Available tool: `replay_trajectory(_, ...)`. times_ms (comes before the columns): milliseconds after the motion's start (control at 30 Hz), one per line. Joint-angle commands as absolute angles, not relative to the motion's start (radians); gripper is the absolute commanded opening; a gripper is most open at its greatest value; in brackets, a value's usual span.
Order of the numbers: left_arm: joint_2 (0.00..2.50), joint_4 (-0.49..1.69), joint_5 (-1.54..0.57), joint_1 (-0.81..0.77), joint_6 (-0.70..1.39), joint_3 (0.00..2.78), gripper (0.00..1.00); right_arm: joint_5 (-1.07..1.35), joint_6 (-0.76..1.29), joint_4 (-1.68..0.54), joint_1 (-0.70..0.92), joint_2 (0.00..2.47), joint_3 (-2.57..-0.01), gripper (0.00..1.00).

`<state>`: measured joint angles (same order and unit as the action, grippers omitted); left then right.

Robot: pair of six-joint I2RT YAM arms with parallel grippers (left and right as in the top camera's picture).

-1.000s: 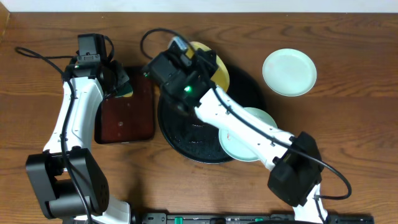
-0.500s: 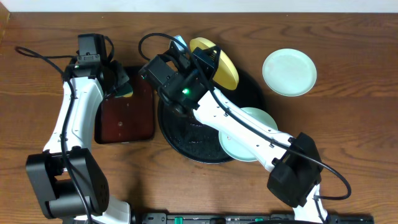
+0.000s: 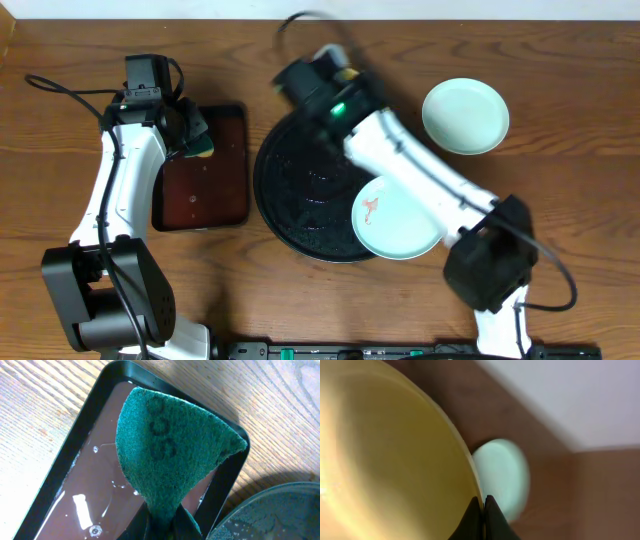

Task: Clean dirty plates on tray and stack at the side
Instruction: 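Carry the yellow plate right and set it on the pale green plate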

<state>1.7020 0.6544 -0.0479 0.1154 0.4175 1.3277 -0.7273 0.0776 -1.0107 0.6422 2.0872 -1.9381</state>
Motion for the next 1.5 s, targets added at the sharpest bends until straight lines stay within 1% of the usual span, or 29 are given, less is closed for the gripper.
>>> replay_trajectory(0,1.712,0.658,-0.049,0.12,0.401,1.328,0.08,-0.186,0.339,-1.036,0.414,2.047,-1.963,0.01)
replay_trajectory(133,1.712,0.664,-0.049,0.12,0.401,1.328,0.07,0.22,0.366,-1.045,0.132,2.048,-1.953,0.01)
replay_trajectory(167,1.712,0.665,-0.049,0.12,0.401,1.328,0.08,0.323,0.366,-1.045,0.031,2.048,-1.946,0.01)
replay_trajectory(267,1.712,0.665,-0.049,0.119,0.401,1.328,0.07,0.381,0.366,-1.058,-0.128,2.048,-1.921,0.01)
replay_trajectory(367,1.712,0.665,-0.049,0.119,0.401,1.328,0.07,0.383,0.365,-1.066,-0.221,2.048,-1.884,0.01)
replay_trajectory(500,1.712,0.664,-0.049,0.12,0.401,1.328,0.07,0.361,0.358,-1.047,-0.265,2.048,-1.812,0.01)
replay_trajectory(700,1.712,0.665,-0.049,0.12,0.401,1.328,0.07,0.239,0.401,-0.951,-0.24,2.048,-1.692,0.01)
replay_trajectory(900,1.712,0.665,-0.049,0.12,0.401,1.328,0.08,0.146,0.45,-0.783,-0.223,2.048,-1.584,0.01)
replay_trajectory(1067,1.712,0.665,-0.049,0.12,0.401,1.328,0.08,0.136,0.457,-0.654,-0.222,2.048,-1.528,0.01)
replay_trajectory(1100,1.712,0.664,-0.049,0.119,0.401,1.328,0.07,0.137,0.457,-0.645,-0.222,2.048,-1.525,0.04)
replay_trajectory(1200,1.712,0.664,-0.049,0.119,0.401,1.328,0.08,0.141,0.453,-0.634,-0.215,2.048,-1.526,0.34)
replay_trajectory(1233,1.712,0.664,-0.049,0.119,0.401,1.328,0.07,0.161,0.431,-0.643,-0.21,2.046,-1.529,0.39)
replay_trajectory(1267,1.712,0.665,-0.049,0.119,0.401,1.328,0.07,0.186,0.408,-0.66,-0.206,2.046,-1.535,0.42)
replay_trajectory(1400,1.712,0.665,-0.049,0.119,0.401,1.328,0.07,0.211,0.403,-0.772,-0.176,2.002,-1.559,0.43)
replay_trajectory(1467,1.712,0.665,-0.049,0.12,0.401,1.328,0.07,0.21,0.401,-0.827,-0.151,1.94,-1.559,0.46)
